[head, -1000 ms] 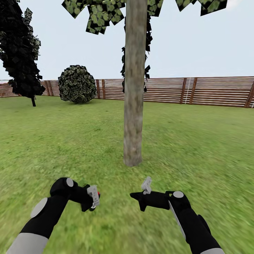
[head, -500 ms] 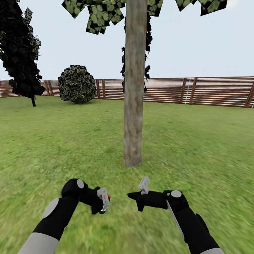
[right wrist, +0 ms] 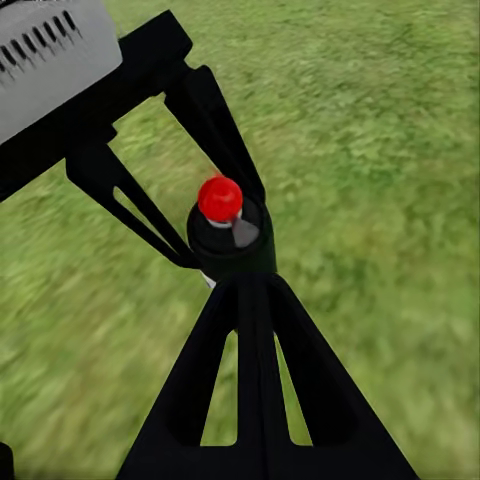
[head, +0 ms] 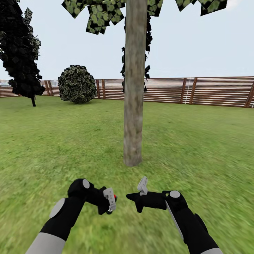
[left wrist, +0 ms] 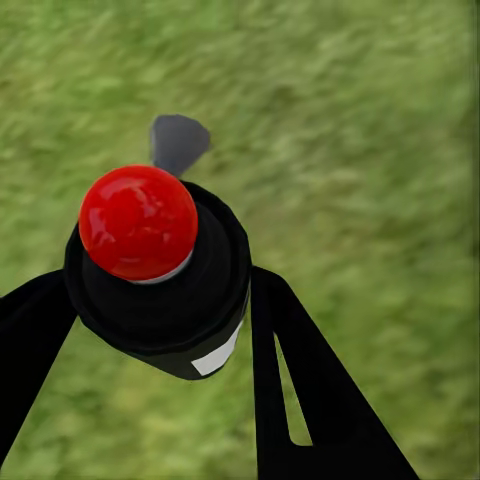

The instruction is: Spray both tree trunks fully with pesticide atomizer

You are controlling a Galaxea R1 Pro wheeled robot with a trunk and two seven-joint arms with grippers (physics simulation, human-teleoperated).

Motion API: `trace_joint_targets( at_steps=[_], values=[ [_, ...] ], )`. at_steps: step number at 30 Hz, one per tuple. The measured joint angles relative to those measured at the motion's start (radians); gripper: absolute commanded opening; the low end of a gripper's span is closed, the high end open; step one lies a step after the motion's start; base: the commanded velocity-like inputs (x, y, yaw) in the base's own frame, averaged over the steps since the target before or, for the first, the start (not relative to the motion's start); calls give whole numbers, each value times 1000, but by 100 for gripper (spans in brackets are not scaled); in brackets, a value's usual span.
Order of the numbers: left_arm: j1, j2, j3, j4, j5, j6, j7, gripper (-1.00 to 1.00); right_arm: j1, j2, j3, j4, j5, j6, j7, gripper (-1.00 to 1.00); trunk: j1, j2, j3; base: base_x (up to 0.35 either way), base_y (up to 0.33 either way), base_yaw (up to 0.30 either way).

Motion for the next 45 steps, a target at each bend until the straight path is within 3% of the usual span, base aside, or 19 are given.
trace_joint_targets(
  at_steps=[9, 16, 45],
  values=[
    [0, -18, -41, 2, 0, 1, 0, -100, 0, 0, 0, 0, 0, 0, 0, -100, 0, 0, 0, 0, 0, 0],
    [0, -39, -42, 14, 0, 1, 0, -100, 0, 0, 0, 0, 0, 0, 0, -100, 0, 0, 0, 0, 0, 0],
    [0, -66, -42, 15, 0, 1, 2, -100, 0, 0, 0, 0, 0, 0, 0, -100, 0, 0, 0, 0, 0, 0]
  ],
)
